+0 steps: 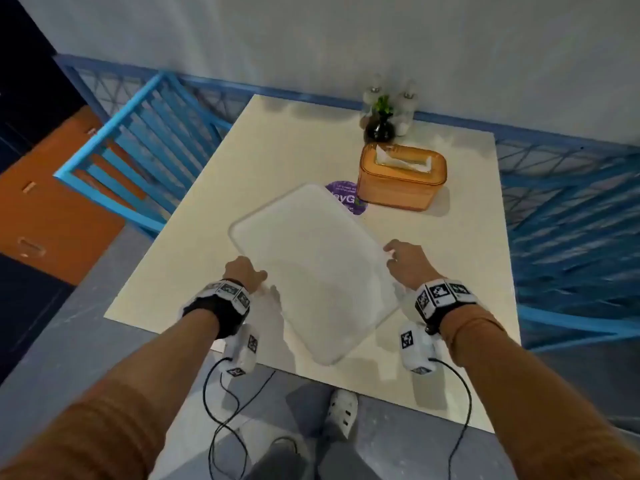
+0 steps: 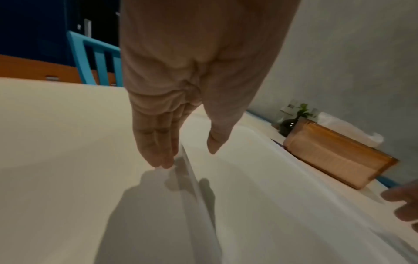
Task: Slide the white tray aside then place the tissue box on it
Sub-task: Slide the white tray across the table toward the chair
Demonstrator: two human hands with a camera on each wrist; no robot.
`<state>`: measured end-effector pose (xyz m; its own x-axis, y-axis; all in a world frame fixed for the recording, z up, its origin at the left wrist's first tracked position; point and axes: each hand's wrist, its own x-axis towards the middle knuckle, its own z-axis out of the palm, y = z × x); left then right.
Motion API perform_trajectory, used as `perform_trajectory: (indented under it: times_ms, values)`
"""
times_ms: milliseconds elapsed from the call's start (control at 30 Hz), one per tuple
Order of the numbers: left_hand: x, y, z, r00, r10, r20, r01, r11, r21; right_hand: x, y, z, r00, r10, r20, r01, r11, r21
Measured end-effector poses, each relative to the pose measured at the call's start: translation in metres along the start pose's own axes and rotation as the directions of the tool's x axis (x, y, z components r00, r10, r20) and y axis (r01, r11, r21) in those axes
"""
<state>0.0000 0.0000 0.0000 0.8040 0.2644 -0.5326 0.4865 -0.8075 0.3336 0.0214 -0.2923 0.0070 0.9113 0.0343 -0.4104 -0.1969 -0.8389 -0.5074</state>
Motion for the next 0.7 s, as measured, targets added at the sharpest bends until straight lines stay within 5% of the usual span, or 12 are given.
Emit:
perform_trajectory:
  times_ms: [266,400,533,699]
  values:
    - [0.020,0.004,0.035,0.972,-0.233,-0.019,0.223,0.948,-0.225,0.062,-0.002,0.020,1.000,0.011,0.027,-0.007,0.987,-0.158]
    - [0.032,-0.010,0.034,0.979,-0.194,-0.063,0.169,0.944,-0.283,0.072,-0.007,0.029,0.997,-0.001,-0.075,-0.014,0.982,-0.191]
    - [0.052,-0.025,0.011,0.988,-0.125,-0.093,0.095,0.955,-0.281,0.071,-0.014,0.038,0.999,0.007,-0.039,-0.012,0.991,-0.134]
    - [0.096,-0.037,-0.025,0.988,0.009,-0.152,-0.030,0.990,-0.136,0.063,-0.040,0.058,0.998,0.053,-0.040,-0.055,0.997,-0.054]
